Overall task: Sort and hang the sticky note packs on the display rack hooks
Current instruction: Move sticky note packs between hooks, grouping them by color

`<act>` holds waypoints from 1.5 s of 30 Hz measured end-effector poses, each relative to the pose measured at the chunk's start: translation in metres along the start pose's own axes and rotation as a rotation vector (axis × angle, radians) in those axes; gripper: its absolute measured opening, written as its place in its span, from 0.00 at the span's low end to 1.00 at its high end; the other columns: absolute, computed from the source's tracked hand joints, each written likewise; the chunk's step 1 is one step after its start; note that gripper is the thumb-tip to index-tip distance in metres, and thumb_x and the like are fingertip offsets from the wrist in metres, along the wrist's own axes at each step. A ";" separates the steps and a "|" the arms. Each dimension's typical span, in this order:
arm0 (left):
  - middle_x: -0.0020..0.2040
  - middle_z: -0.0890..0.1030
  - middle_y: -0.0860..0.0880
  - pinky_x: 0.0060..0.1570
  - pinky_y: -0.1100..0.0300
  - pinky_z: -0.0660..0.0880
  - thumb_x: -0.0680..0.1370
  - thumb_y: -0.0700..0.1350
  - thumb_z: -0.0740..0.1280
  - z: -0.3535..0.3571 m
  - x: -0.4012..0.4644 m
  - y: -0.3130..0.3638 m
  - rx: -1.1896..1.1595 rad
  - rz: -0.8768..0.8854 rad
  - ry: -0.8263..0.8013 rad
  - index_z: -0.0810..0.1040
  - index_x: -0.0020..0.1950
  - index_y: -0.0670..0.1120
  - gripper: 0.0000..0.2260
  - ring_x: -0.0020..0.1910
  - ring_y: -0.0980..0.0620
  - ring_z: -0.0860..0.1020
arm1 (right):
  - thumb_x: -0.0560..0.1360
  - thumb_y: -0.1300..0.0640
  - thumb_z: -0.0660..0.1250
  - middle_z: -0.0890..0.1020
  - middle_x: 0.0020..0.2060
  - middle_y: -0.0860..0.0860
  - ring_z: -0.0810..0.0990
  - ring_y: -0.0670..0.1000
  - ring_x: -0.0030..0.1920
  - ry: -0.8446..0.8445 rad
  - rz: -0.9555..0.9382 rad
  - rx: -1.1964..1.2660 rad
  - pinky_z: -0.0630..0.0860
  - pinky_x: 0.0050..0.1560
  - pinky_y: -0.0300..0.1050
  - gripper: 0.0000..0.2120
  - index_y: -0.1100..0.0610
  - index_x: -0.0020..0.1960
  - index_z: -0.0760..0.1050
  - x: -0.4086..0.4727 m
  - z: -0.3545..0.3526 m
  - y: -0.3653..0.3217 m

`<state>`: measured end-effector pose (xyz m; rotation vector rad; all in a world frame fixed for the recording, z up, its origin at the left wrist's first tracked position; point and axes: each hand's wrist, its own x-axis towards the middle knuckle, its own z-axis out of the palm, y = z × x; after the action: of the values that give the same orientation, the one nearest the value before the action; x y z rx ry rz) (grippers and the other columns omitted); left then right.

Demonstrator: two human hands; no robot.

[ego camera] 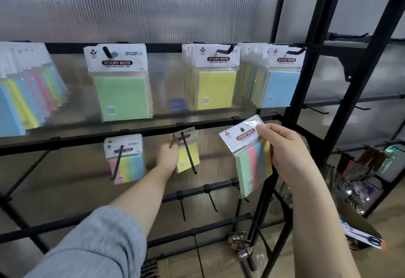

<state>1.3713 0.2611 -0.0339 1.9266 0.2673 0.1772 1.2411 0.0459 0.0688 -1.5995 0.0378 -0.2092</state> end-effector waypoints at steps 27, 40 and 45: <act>0.30 0.68 0.49 0.29 0.59 0.58 0.82 0.49 0.52 -0.030 -0.117 0.014 0.240 0.268 -0.066 0.61 0.32 0.44 0.19 0.30 0.51 0.65 | 0.79 0.59 0.61 0.83 0.31 0.48 0.79 0.44 0.29 0.177 0.038 0.198 0.73 0.29 0.35 0.10 0.59 0.42 0.77 -0.053 0.006 -0.002; 0.30 0.69 0.47 0.27 0.63 0.57 0.83 0.50 0.54 -0.049 -0.105 0.071 0.101 0.473 0.043 0.65 0.33 0.41 0.20 0.29 0.53 0.63 | 0.79 0.59 0.60 0.83 0.31 0.48 0.79 0.45 0.29 0.182 0.025 0.259 0.73 0.38 0.42 0.10 0.59 0.42 0.76 -0.048 -0.006 -0.008; 0.27 0.67 0.53 0.24 0.66 0.58 0.81 0.50 0.59 -0.049 -0.101 0.099 -0.047 0.574 0.054 0.66 0.32 0.45 0.19 0.25 0.59 0.64 | 0.79 0.60 0.61 0.83 0.32 0.49 0.79 0.46 0.30 0.185 0.007 0.282 0.73 0.41 0.44 0.10 0.60 0.42 0.77 -0.040 -0.011 -0.013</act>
<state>1.2716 0.2437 0.0770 1.9099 -0.2607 0.6084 1.1986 0.0415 0.0776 -1.2952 0.1509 -0.3413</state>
